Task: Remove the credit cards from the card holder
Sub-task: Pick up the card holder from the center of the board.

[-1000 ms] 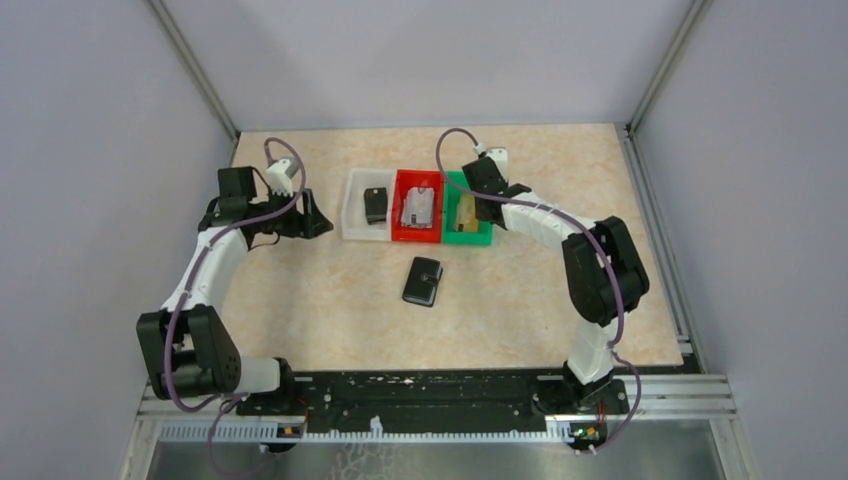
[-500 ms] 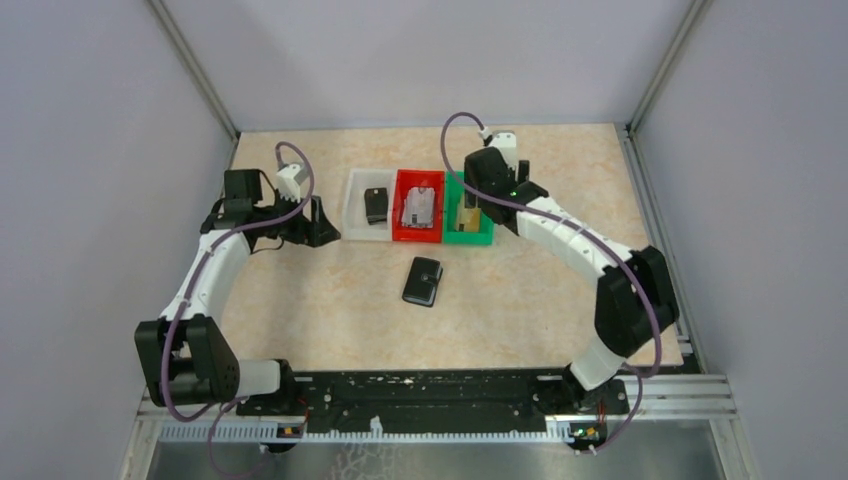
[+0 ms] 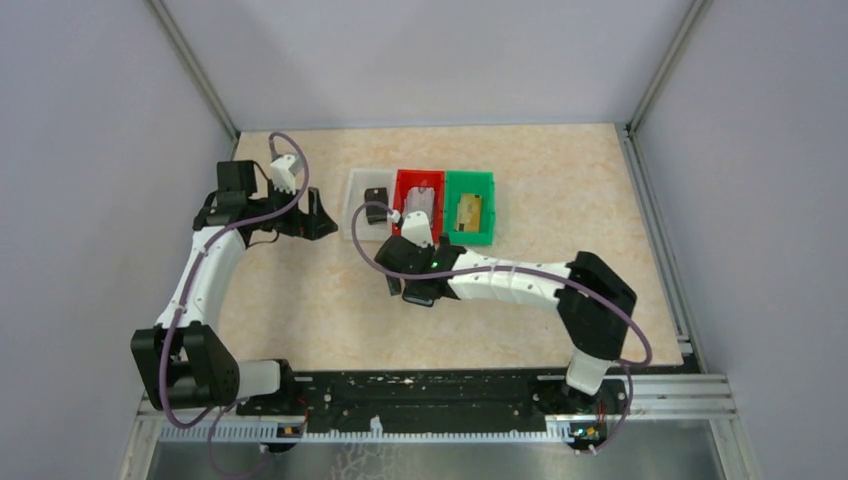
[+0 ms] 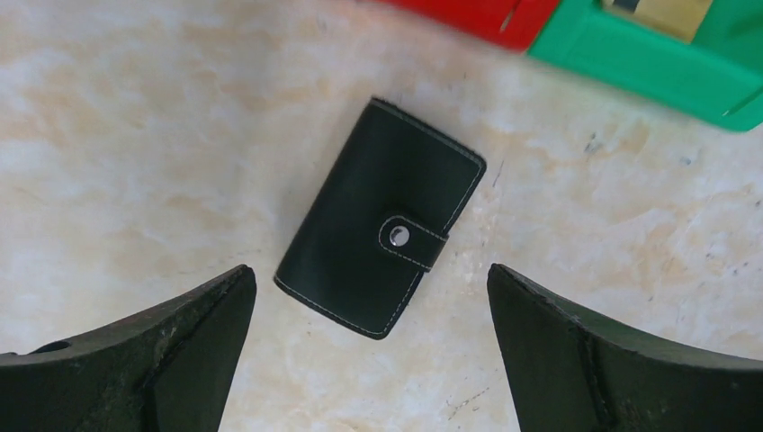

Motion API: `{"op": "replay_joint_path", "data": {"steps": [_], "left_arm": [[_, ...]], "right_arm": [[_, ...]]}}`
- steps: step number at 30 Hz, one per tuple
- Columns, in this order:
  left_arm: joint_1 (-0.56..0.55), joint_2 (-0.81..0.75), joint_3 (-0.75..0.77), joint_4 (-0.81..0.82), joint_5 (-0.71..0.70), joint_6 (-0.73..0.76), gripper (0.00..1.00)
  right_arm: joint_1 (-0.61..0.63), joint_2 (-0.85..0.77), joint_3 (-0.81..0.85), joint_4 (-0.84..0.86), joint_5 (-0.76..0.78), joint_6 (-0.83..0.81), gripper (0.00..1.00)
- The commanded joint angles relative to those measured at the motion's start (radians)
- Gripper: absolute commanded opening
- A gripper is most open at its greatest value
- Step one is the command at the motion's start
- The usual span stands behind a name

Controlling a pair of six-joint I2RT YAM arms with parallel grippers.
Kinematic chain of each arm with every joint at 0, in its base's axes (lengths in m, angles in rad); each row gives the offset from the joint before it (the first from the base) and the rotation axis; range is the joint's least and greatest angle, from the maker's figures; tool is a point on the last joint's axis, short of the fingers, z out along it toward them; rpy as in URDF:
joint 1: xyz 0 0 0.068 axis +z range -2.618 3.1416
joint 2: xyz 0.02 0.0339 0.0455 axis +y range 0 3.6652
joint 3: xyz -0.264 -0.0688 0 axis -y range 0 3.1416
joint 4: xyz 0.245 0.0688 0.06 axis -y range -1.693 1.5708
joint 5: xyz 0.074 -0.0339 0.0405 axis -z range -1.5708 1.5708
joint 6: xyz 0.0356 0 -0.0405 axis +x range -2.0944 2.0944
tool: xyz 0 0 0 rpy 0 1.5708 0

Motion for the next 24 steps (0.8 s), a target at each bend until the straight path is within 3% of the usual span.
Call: {"op": "replay_joint_path", "data": {"steps": [1, 16, 24], "left_arm": [[-0.004, -0.041, 0.039, -0.050, -0.034, 0.011, 0.99], [-0.001, -0.078, 0.093, -0.146, -0.053, 0.044, 0.99], [-0.001, -0.088, 0.078, -0.118, -0.030, 0.017, 0.99]], "right_arm": [[0.027, 0.073, 0.021, -0.051, 0.038, 0.065, 0.99], [0.023, 0.237, 0.063, 0.043, 0.015, 0.062, 0.99], [0.014, 0.250, 0.053, 0.067, 0.004, 0.064, 0.98]]}}
